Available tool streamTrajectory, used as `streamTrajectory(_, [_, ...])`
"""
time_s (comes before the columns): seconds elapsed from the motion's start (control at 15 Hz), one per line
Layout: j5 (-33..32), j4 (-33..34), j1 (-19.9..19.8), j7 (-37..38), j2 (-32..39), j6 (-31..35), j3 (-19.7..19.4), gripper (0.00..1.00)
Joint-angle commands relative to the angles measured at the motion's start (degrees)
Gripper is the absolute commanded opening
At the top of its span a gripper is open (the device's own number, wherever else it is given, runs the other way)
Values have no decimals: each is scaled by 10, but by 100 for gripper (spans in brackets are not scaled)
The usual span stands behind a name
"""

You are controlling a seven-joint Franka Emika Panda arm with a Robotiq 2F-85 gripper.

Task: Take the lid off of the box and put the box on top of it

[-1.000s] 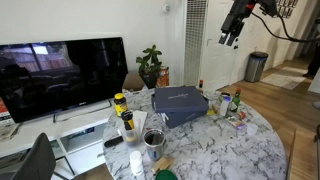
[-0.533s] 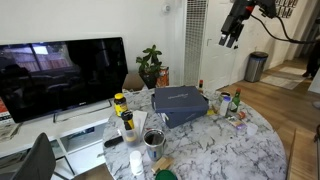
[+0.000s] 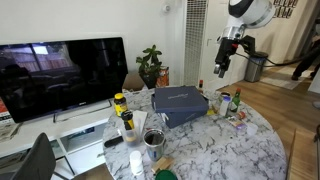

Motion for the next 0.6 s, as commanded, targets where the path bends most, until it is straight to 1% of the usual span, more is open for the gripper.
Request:
streamTrajectory(0.0, [50,41,-43,-96,110,-55,9,100])
streamTrajectory(0.13, [76,57,-70,-143,161,-68,21,100])
streamTrajectory(0.33, [115,86,-105,-186,226,-77,41,100])
streamTrajectory(0.4, [82,52,-96,-155,181,-54,43,100])
streamTrajectory(0.53, [85,61,-105,-160,201,-55,49,100])
